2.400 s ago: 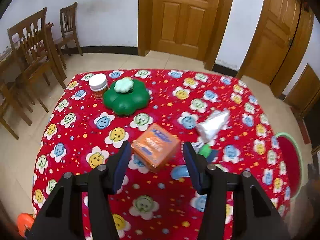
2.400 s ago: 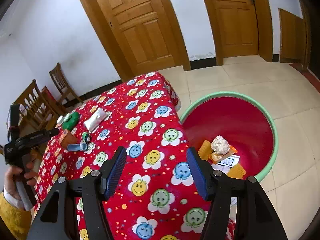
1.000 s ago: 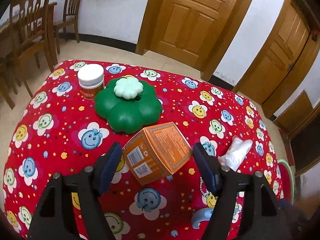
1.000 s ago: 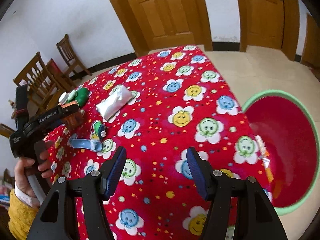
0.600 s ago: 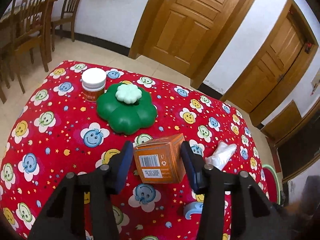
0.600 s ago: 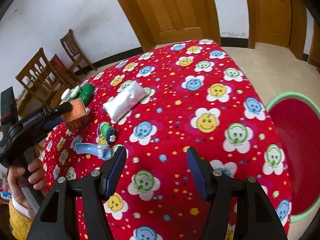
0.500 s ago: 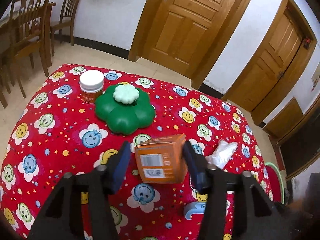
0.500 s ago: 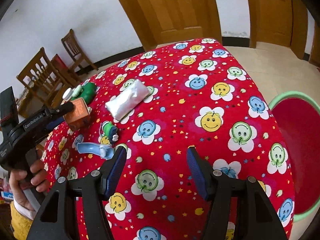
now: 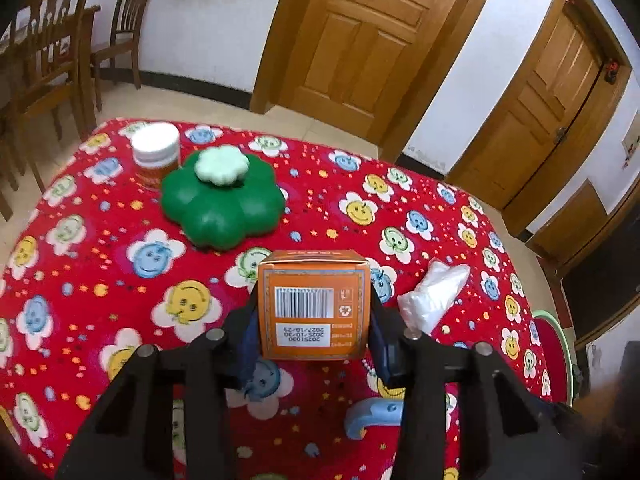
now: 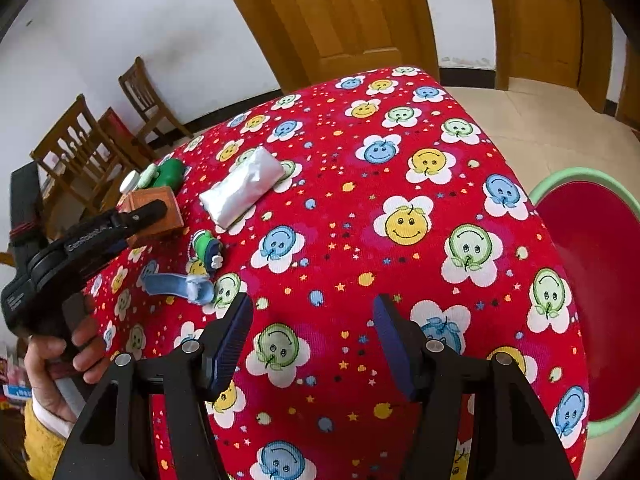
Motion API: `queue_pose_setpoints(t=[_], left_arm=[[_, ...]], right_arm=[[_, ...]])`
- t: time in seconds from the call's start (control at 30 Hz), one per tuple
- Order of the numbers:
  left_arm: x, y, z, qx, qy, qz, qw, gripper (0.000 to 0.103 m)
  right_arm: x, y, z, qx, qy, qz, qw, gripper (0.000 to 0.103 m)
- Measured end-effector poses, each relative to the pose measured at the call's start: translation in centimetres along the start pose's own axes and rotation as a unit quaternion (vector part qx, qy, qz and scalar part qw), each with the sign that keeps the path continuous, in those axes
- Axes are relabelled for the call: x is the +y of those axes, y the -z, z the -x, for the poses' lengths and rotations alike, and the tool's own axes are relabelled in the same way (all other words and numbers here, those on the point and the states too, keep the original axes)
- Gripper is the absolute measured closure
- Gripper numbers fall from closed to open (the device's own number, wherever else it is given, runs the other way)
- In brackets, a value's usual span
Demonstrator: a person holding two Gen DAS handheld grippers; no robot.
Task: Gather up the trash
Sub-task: 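Grasp the blue plastic piece with the right tool while the left tool holds the box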
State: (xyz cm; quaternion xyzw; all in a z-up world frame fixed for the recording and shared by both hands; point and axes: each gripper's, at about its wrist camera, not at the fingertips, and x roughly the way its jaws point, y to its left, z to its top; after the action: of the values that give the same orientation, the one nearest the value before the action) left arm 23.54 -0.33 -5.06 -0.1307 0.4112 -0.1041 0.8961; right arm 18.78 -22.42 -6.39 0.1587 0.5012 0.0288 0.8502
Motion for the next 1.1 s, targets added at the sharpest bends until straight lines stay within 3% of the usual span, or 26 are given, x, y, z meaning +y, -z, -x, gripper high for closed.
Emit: queue_pose_setpoints(t=[0.37, 0.53, 0.77, 0.83, 1.1], left_arm=[[2.6, 1.9, 5.1, -0.007, -0.041, 0.026, 0.9988, 0.058], [3.3, 3.0, 6.9, -0.019, -0.064, 0.029, 0.9974, 0.058], [3.8, 4.0, 7.9, -0.021, -0.061, 0.041, 0.9971, 0.058], [3.7, 4.2, 8.0, -0.020, -0.063, 0.044, 0.9969, 0.058], [2.7, 4.8, 8.9, -0.019, -0.065, 0.037, 0.9970, 0.058]], right_arm=[[3.6, 0.0, -1.9, 0.005, -0.039, 0.027, 0.999, 0.041], [5.2, -0.5, -3.4, 0.002, -0.044, 0.040, 0.998, 0.060], [7.0, -0.3, -4.3, -0.007, -0.040, 0.061, 0.997, 0.063], [7.4, -0.1, -4.4, -0.011, -0.032, 0.071, 0.997, 0.078], [7.4, 0.8, -3.3, -0.022, -0.046, 0.077, 0.996, 0.084]])
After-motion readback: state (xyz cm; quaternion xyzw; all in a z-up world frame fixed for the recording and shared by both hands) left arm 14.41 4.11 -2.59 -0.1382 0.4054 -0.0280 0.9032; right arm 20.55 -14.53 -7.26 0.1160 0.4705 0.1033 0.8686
